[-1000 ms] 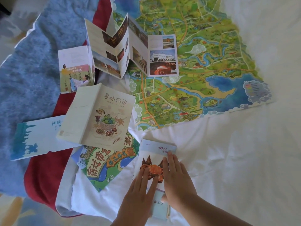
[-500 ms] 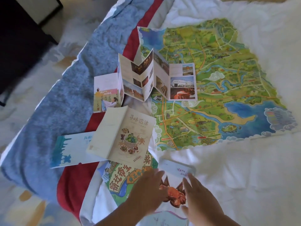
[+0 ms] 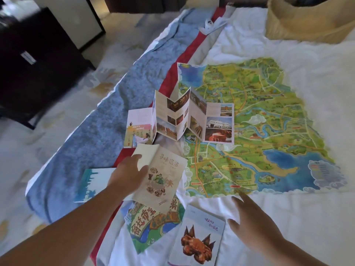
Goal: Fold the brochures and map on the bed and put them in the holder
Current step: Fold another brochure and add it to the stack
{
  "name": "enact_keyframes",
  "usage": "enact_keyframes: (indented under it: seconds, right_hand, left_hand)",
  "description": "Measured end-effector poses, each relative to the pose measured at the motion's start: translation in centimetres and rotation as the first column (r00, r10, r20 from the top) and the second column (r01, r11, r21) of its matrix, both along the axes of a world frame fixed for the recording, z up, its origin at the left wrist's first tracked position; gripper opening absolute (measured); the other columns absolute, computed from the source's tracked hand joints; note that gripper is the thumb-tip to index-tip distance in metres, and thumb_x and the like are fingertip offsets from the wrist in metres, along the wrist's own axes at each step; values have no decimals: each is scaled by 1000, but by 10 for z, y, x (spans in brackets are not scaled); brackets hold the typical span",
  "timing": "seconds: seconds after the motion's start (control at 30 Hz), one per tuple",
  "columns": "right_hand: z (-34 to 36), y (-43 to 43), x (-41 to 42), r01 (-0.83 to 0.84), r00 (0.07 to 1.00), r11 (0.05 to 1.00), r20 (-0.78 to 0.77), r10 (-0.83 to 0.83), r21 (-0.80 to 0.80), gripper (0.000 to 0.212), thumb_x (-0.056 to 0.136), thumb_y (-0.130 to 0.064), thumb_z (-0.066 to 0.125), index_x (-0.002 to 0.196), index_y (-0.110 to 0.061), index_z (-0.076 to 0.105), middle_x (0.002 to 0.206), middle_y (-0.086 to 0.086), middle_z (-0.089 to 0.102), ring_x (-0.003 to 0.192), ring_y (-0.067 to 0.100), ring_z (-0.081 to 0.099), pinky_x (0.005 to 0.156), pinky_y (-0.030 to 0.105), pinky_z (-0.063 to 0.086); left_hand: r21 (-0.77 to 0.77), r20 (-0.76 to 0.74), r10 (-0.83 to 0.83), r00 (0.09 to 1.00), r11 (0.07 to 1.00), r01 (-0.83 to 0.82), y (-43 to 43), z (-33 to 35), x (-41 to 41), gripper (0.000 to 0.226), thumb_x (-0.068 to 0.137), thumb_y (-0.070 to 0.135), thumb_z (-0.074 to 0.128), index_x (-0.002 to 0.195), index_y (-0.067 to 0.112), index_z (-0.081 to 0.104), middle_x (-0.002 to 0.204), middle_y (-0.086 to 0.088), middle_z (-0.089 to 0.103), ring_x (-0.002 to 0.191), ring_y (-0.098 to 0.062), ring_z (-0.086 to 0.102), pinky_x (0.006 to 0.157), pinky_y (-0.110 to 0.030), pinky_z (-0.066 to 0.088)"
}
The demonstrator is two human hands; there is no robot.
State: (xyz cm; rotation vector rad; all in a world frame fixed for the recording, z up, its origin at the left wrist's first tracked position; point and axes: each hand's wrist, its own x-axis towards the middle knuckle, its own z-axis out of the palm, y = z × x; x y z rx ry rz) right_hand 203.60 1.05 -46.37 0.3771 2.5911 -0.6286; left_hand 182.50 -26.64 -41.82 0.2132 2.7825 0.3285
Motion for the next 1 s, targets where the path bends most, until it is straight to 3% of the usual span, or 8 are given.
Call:
enact_keyframes:
  seconds: [0.1, 0.17, 0.37, 0.57, 0.7, 0.83, 1.0]
  right_hand:
    - [12, 15, -21, 15, 999, 1000, -34, -14, 25, 69, 97, -46, 48, 155, -25, 17, 164, -4, 6, 149, 12, 18, 111, 26, 33]
    - [15, 21, -40, 41, 998, 999, -48, -40, 32, 69, 97, -45, 49, 155, -24, 18, 163, -2, 13, 146, 12, 26, 110, 28, 38]
    - [7, 13, -114, 120, 992, 992, -52, -118, 32, 75, 96, -51, 51, 155, -15, 21, 163, 6, 16, 149, 20, 20, 116, 32, 25]
    - [3, -21, -180, 215, 969, 976, -114, -218, -34, 72, 93, -52, 56, 148, -10, 35, 152, 10, 40, 137, 25, 42, 107, 33, 36]
    - [9, -34, -200, 208, 969, 977, -125, -211, -44, 68, 93, -49, 58, 147, -12, 38, 147, 8, 45, 131, 24, 47, 102, 33, 40]
    - [12, -39, -212, 182, 972, 982, -140, -187, -48, 66, 93, -49, 58, 145, -13, 40, 143, 7, 47, 124, 22, 53, 93, 29, 41]
    - [15, -34, -227, 171, 967, 984, -186, -177, -46, 60, 93, -47, 58, 142, -15, 43, 138, 7, 50, 121, 22, 53, 90, 30, 43]
  left_hand:
    - [-40, -37, 38, 999, 998, -39, -8, 4, -21, 50, 96, 42, 49, 142, 22, 43, 130, -5, 58, 105, -24, 61, 85, -40, 54]
    - [-40, -49, 33, 998, 999, -35, -10, 0, -35, 46, 95, 43, 49, 136, 22, 48, 121, -5, 62, 92, -22, 62, 75, -37, 57]
    - [-23, -59, -43, 997, 999, 41, 2, -32, -86, 50, 95, 53, 43, 134, 22, 50, 127, -5, 60, 110, -26, 58, 90, -44, 51]
    - [77, -50, -26, 998, 997, 30, 25, -57, -123, 54, 95, 58, 38, 130, 21, 56, 123, -5, 64, 91, -18, 56, 65, -28, 42]
    - [64, -73, -52, 996, 996, 56, 39, -65, -138, 47, 91, 62, 46, 116, 26, 60, 106, 2, 65, 84, -14, 57, 65, -28, 49]
    - [-27, -145, -123, 982, 992, 121, 48, -67, -144, 32, 88, 55, 54, 101, 25, 57, 87, 5, 62, 75, -16, 61, 63, -31, 55]
    - [-126, -183, -166, 969, 982, 144, 56, -68, -149, 13, 99, 23, 43, 111, 23, 45, 76, 1, 55, 65, -17, 58, 59, -34, 56]
